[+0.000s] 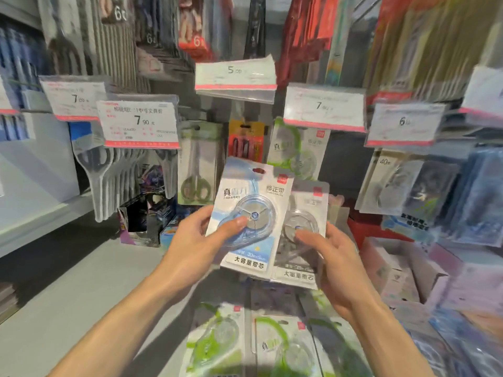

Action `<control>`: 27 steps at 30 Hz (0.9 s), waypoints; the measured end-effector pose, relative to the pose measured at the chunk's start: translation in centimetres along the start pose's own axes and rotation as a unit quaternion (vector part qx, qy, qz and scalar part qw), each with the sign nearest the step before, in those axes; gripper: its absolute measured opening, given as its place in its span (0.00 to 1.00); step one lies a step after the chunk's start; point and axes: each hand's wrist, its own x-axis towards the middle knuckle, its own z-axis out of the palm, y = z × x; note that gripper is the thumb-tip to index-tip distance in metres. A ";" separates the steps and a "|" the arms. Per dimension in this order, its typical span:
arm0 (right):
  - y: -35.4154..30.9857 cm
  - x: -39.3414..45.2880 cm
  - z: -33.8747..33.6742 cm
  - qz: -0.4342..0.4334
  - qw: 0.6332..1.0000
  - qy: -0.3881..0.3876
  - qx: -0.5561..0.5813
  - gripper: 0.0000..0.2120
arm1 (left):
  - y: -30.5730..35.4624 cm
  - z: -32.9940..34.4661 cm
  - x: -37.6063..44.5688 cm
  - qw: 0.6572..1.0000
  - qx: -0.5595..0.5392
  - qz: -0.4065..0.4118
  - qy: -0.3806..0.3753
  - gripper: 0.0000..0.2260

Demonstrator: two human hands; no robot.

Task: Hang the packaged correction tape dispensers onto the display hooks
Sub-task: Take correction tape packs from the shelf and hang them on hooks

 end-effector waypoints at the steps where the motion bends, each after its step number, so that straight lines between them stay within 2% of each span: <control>1: -0.4 0.1 -0.8 -0.010 1.000 0.016 -0.011 0.18 | 0.4 0.1 0.2 1.000 0.002 0.017 0.011 0.15; 3: -1.1 0.2 -2.1 -0.034 0.998 0.038 -0.036 0.15 | 1.2 0.1 0.4 0.998 0.008 0.048 0.033 0.13; 9: -3.1 0.1 -3.6 -0.093 0.991 0.051 -0.079 0.20 | 3.5 1.4 0.4 0.992 0.012 0.121 0.041 0.11; 15: -4.7 0.4 -2.9 -0.144 0.982 0.046 -0.116 0.12 | 4.9 2.2 -0.1 0.985 0.000 0.171 0.034 0.12; 21: -6.6 2.1 -1.5 -0.180 0.975 0.027 -0.123 0.13 | 5.7 2.5 -0.2 0.981 -0.034 0.192 0.023 0.14; 27: -7.1 4.5 -0.7 -0.180 0.974 0.048 -0.127 0.13 | 5.8 2.7 0.0 0.979 -0.045 0.196 0.025 0.14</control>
